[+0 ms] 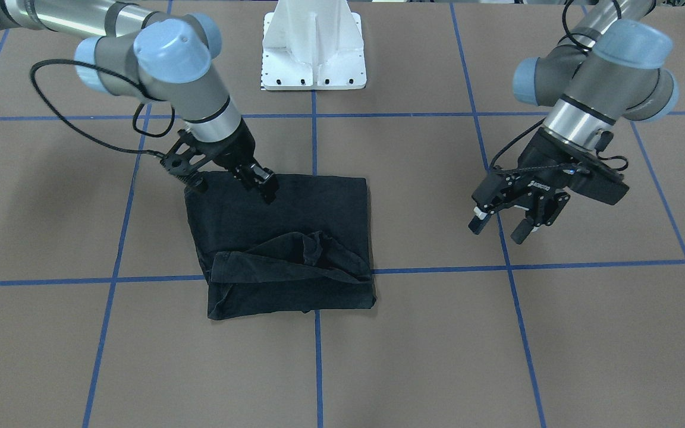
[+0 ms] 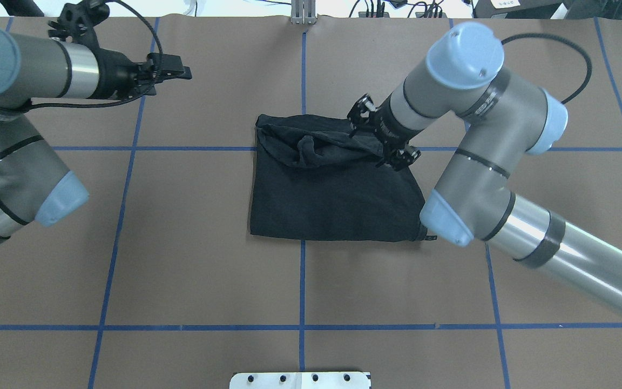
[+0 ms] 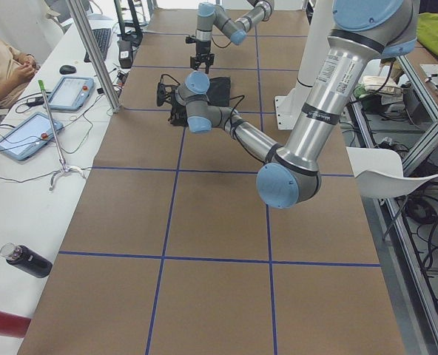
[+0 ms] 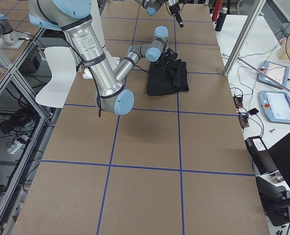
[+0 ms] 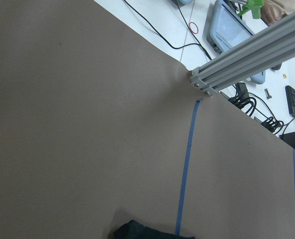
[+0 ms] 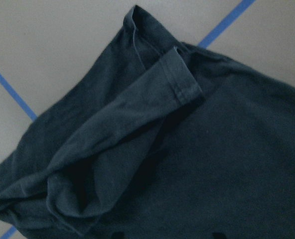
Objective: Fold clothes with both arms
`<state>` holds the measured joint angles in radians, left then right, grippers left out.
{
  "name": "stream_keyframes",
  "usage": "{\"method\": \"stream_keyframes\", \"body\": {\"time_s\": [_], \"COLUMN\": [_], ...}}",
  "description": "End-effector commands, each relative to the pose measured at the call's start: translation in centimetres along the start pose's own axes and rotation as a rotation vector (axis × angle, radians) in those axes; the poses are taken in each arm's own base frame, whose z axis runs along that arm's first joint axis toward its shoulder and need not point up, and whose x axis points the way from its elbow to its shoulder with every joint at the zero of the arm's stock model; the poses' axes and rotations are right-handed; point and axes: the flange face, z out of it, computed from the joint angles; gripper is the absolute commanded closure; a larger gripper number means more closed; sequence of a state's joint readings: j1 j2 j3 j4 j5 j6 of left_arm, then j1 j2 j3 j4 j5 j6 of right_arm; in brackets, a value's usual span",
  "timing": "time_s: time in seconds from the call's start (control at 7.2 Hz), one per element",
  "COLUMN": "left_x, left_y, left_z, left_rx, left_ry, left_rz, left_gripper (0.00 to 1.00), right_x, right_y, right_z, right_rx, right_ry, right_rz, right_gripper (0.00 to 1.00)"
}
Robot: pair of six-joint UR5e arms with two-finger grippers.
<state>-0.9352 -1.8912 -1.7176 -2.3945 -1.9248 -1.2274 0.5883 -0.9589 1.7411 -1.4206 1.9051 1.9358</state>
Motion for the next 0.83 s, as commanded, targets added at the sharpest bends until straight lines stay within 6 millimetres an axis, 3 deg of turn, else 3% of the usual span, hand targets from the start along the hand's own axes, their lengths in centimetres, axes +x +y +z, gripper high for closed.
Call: {"method": "stream_keyframes", "body": {"time_s": [0.0, 0.14, 0.42, 0.69], "left_x": [-3.9, -4.3, -4.7, -4.7], "left_y": [-1.2, -0.6, -0.3, -0.3], "left_z": [-3.9, -4.9, -5.3, -5.3], "left_rx": [-0.014, -0.016, -0.015, -0.013], "left_ry": [-0.019, -0.019, -0.023, -0.024], "left_rz": [0.04, 0.04, 0.037, 0.037], "left_gripper": [0.0, 0.0, 0.0, 0.0], "right_x": [-3.0, -5.2, -7.5, -12.8], "right_y": [4.3, 4.2, 0.3, -3.9], "right_z": [4.6, 6.6, 10.5, 11.4], "right_rx": [0.065, 0.099, 0.15, 0.202], "right_ry": [0.031, 0.046, 0.001, 0.006], "right_rz": [-0.039, -0.039, -0.026, -0.015], "right_gripper": [1.0, 1.0, 1.0, 1.0]}}
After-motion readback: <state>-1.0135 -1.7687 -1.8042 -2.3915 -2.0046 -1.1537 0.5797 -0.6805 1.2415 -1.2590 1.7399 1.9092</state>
